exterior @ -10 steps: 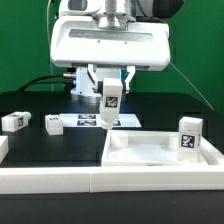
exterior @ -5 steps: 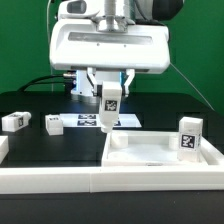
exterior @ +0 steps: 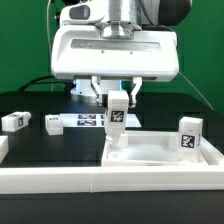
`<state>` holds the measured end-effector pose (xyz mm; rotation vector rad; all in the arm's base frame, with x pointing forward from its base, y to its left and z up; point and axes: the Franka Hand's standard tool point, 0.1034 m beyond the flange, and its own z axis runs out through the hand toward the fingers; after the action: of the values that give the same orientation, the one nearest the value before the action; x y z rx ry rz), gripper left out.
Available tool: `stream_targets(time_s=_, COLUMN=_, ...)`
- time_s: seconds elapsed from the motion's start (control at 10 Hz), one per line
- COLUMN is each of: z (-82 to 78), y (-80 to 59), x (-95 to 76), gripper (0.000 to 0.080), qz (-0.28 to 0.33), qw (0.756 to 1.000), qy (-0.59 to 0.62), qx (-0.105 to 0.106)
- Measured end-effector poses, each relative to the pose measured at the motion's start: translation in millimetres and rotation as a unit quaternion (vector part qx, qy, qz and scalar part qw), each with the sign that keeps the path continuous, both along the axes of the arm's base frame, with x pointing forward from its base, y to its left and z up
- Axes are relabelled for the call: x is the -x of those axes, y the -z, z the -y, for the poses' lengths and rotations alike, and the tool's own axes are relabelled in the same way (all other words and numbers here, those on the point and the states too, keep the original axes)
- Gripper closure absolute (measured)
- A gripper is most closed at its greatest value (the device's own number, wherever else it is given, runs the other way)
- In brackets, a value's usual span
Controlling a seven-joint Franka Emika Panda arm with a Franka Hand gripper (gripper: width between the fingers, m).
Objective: Assemble square table
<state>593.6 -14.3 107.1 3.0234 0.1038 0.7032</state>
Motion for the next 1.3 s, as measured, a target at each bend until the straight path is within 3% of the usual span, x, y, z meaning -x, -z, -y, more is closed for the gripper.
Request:
stream_targets(time_s=0.2, z=1.4, y=1.8, x=0.5, gripper=0.0509, qz=0.004, qw=1.0, qy=0.001, qx=0.003)
stream_targets(time_s=0.3, z=6.7, y=-1.2, x=-2.0, gripper=0.0509, qz=0.026, qw=1.0, qy=0.004, qx=0.013)
stream_targets(time_s=0.5, z=11.4, y=5.5, x=-2.3, gripper=0.0509, qz=0.062, qw=0.998, qy=0.007, qx=0.029)
stream_targets(time_s=1.1, z=-16.3, y=3.2, x=-23.1, gripper=0.0509, qz=0.057, qw=0.998, qy=-0.001, qx=0.005)
stream_targets(time_s=1.3, z=-14.1, y=5.2, x=-22.1, gripper=0.0509, qz=0.056, qw=0.998, qy=0.0, qx=0.006)
